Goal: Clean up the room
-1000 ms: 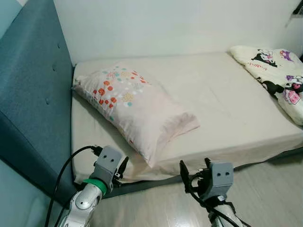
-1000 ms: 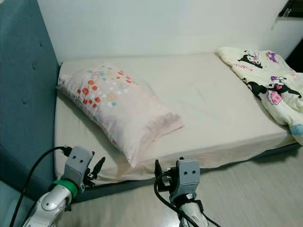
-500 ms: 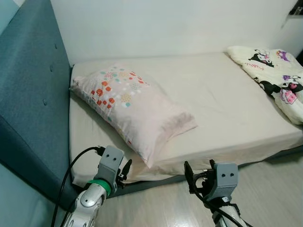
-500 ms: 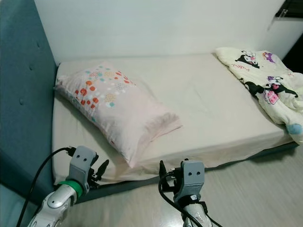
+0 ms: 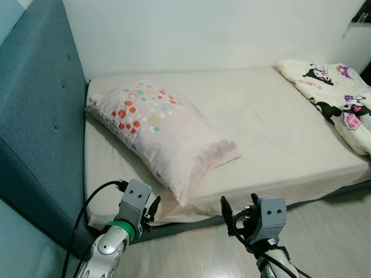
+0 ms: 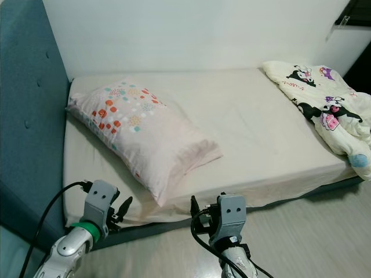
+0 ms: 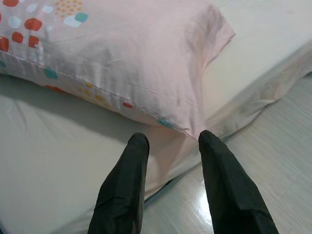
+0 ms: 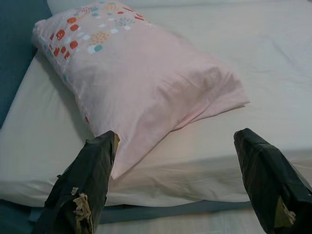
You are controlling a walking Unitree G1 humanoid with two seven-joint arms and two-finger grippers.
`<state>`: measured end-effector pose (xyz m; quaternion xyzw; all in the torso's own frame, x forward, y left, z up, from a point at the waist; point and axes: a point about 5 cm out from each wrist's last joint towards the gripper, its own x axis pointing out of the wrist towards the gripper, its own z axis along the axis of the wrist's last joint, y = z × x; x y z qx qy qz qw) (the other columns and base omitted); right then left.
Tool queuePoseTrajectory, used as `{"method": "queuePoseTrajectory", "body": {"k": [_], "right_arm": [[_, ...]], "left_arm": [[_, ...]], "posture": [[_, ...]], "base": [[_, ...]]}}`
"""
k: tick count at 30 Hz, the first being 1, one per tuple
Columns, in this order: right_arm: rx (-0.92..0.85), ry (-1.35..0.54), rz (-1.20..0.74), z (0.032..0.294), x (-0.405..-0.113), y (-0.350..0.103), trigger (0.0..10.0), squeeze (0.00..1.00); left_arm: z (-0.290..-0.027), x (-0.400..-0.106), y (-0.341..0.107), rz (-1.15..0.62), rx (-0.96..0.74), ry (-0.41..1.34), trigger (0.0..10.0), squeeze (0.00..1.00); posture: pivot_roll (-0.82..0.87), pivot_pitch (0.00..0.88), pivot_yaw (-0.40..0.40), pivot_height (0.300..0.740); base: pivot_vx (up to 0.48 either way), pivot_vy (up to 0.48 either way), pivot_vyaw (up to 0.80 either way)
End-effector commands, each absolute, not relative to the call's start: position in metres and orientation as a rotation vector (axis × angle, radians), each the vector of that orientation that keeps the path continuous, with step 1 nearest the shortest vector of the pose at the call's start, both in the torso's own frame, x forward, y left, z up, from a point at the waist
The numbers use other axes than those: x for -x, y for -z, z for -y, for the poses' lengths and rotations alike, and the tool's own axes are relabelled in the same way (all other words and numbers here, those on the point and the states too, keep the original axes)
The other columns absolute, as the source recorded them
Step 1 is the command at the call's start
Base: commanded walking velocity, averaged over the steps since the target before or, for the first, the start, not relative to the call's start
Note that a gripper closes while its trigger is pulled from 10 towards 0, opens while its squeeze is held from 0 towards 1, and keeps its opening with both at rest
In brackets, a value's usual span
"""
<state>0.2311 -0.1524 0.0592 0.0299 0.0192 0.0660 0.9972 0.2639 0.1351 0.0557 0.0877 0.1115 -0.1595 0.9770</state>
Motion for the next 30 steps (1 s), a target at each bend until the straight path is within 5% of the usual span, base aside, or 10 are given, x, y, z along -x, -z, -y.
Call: {"method": "queuePoseTrajectory", "body": {"k": [1,30], "right_arm": [[-0.071,-0.114,-0.051,0.1553,-0.2290,-0.0551,10.0,0.00],[-0.075,-0.107,-0.060,0.1542,-0.2279,-0.0522,10.0,0.00]], "left_arm": [[-0.1347,-0.2612,-0.0507,-0.241,-0.177,0.332,10.0,0.00],[-0.1359,-0.2619,-0.0500,-0.244,-0.188,0.338,10.0,0.00]], "posture": [[0.00,0.000,-0.013,0.740],[0.00,0.007,-0.008,0.740]], "base": [[0.000,0.000,0.00],[0.000,0.000,0.00]]}}
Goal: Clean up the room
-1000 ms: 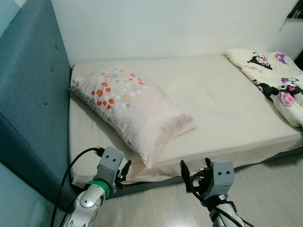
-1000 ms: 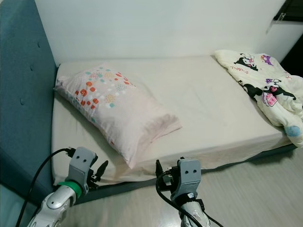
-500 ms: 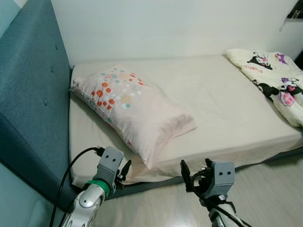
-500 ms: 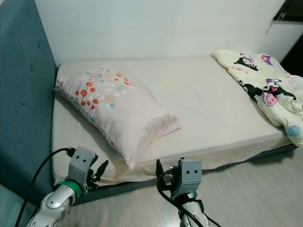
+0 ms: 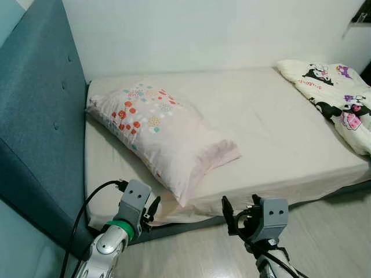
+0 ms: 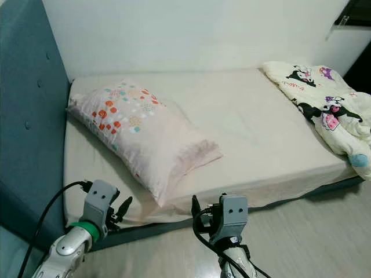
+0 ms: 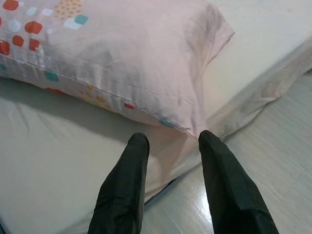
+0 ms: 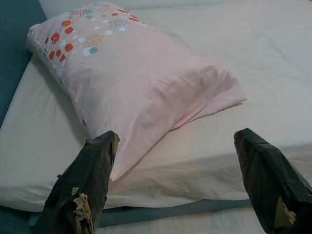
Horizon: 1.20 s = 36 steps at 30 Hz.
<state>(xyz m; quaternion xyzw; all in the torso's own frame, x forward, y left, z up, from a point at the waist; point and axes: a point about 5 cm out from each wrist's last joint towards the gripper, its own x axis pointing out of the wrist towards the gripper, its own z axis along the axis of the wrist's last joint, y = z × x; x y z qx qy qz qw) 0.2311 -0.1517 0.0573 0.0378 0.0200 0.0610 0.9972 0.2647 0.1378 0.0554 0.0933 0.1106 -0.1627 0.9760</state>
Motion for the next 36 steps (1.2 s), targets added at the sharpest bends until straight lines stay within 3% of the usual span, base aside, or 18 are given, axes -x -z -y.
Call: {"method": "queuePoseTrajectory", "body": {"k": [1,10,36], "right_arm": [[-0.074,-0.107,-0.060,0.1542,-0.2278,-0.0523,10.0,0.00],[-0.070,-0.106,-0.059,0.1535,-0.2283,-0.0523,10.0,0.00],[-0.067,-0.086,-0.061,0.1538,-0.2301,-0.0509,10.0,0.00]], "left_arm": [[-0.1359,-0.2617,-0.0500,-0.243,-0.188,0.338,10.0,0.00],[-0.1362,-0.2621,-0.0501,-0.244,-0.189,0.339,10.0,0.00],[-0.1358,-0.2642,-0.0501,-0.243,-0.196,0.350,10.0,0.00]], "posture": [[0.00,0.007,-0.008,0.740],[0.00,0.008,-0.006,0.740],[0.00,0.005,0.001,0.740]], "base": [[0.000,0.000,0.00],[0.000,0.000,0.00],[0.000,0.000,0.76]]}}
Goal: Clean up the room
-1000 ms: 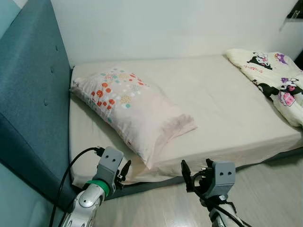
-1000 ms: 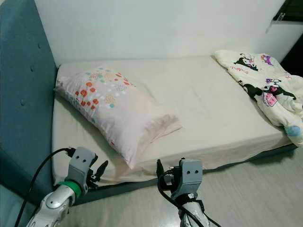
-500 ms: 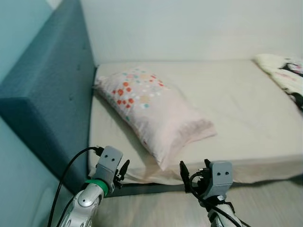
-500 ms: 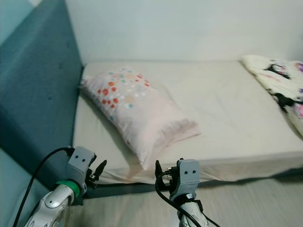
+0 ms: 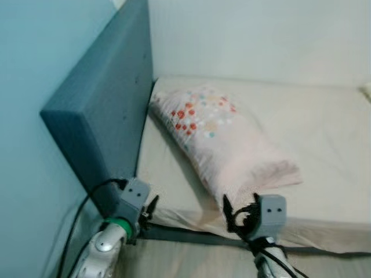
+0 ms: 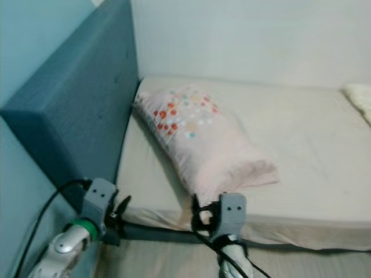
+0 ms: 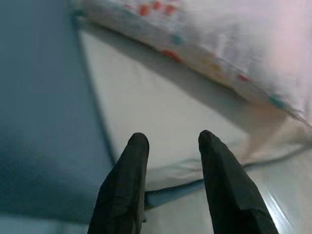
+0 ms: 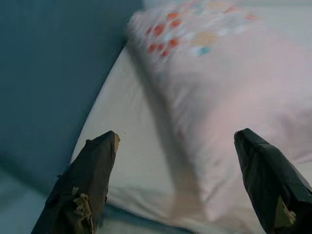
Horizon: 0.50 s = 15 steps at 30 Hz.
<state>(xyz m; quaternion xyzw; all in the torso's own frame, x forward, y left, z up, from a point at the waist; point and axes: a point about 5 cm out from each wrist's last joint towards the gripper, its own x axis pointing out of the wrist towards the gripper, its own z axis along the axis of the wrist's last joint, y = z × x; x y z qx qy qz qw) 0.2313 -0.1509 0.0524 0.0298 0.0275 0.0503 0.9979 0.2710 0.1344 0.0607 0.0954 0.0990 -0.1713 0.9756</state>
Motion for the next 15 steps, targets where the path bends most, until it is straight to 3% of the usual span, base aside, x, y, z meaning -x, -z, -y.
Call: {"method": "queuePoseTrajectory", "body": {"k": [1,12,15], "right_arm": [[-0.067,-0.085,-0.062,0.1539,-0.2301,-0.0509,10.0,0.00],[-0.084,-0.076,-0.054,0.1553,-0.2300,-0.0518,10.0,0.00],[-0.088,-0.073,-0.055,0.1555,-0.2300,-0.0516,10.0,0.00]], "left_arm": [[-0.1357,-0.2642,-0.0501,-0.244,-0.196,0.350,10.0,0.00],[-0.1348,-0.2640,-0.0502,-0.243,-0.193,0.353,10.0,0.00],[-0.1345,-0.2642,-0.0501,-0.243,-0.193,0.355,10.0,0.00]], "posture": [[0.00,0.005,0.001,0.740],[0.00,0.009,0.001,0.740],[0.00,0.009,0.001,0.740]], "base": [[0.000,0.000,0.74],[0.000,0.000,0.00],[0.000,0.000,-0.41]]}}
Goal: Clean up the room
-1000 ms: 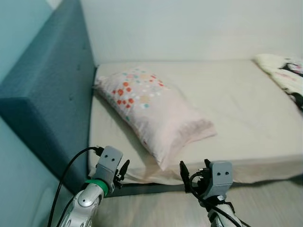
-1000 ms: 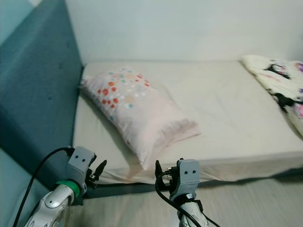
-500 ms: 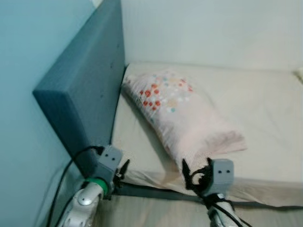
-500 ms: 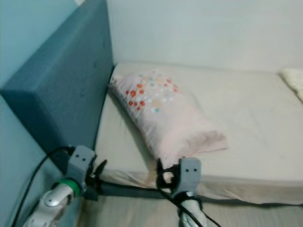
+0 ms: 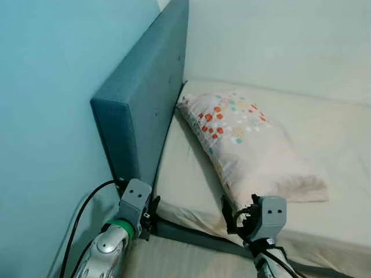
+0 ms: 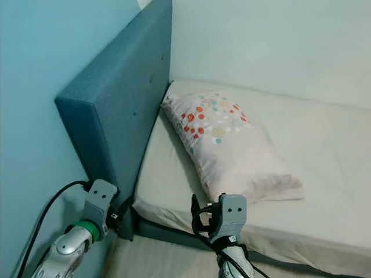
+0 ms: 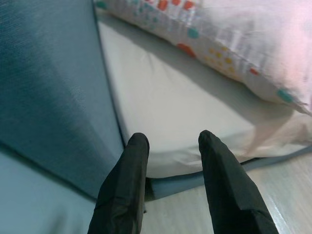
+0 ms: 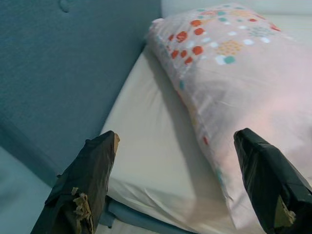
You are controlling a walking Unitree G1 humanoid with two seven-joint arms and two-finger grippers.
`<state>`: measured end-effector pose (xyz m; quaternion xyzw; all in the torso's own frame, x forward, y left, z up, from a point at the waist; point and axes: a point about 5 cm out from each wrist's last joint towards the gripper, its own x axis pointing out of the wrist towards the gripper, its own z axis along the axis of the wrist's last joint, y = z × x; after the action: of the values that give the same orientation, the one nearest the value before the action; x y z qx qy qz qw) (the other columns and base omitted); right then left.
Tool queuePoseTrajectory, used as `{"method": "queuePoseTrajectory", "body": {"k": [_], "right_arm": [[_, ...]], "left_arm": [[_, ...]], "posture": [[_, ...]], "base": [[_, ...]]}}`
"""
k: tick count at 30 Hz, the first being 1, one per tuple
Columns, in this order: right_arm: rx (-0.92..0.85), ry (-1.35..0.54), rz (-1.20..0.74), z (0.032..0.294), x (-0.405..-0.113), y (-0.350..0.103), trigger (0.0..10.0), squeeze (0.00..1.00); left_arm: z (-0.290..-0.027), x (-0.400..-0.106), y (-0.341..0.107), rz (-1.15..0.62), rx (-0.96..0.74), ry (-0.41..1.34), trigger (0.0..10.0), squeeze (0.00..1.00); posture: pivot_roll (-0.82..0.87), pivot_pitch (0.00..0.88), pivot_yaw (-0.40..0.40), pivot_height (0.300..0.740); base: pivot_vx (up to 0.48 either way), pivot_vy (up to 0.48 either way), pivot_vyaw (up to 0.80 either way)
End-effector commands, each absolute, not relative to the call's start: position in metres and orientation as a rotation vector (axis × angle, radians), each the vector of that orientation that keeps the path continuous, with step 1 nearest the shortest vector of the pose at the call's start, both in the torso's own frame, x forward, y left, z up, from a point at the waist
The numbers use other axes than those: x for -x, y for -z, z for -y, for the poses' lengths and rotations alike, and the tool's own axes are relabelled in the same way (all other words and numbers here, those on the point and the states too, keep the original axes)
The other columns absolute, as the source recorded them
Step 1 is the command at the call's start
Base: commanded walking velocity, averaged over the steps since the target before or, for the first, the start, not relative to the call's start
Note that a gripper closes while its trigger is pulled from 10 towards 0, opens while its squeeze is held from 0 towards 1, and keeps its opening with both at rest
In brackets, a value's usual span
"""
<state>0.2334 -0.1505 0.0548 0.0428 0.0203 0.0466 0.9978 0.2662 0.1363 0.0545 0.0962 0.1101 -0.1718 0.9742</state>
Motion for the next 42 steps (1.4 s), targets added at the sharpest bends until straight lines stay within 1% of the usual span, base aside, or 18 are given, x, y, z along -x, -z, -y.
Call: {"method": "queuePoseTrajectory", "body": {"k": [1,9,22,27,42], "right_arm": [[-0.098,-0.069,-0.055,0.1557,-0.2299,-0.0512,10.0,0.00],[-0.103,-0.063,-0.058,0.1566,-0.2299,-0.0506,10.0,0.00],[-0.095,-0.068,-0.044,0.1542,-0.2314,-0.0527,10.0,0.00],[-0.090,-0.073,-0.041,0.1537,-0.2322,-0.0532,10.0,0.00],[-0.086,-0.072,-0.047,0.1541,-0.2331,-0.0524,10.0,0.00]], "left_arm": [[-0.1344,-0.2643,-0.0500,-0.243,-0.193,0.356,10.0,0.00],[-0.1339,-0.2644,-0.0491,-0.246,-0.193,0.358,10.0,0.00],[-0.1352,-0.2652,-0.0501,-0.237,-0.199,0.365,10.0,0.00],[-0.1335,-0.2653,-0.0523,-0.217,-0.198,0.375,10.0,0.00],[-0.1321,-0.2667,-0.0534,-0.209,-0.196,0.381,10.0,0.00]], "posture": [[0.00,0.009,0.001,0.740],[0.00,0.009,0.001,0.740],[-0.01,0.012,0.013,0.740],[-0.01,0.012,0.013,0.740],[-0.01,0.011,0.012,0.740]], "base": [[0.000,0.000,-0.80],[0.000,0.000,-0.80],[0.000,0.000,0.00],[0.288,0.000,0.00],[0.473,0.000,0.00]]}}
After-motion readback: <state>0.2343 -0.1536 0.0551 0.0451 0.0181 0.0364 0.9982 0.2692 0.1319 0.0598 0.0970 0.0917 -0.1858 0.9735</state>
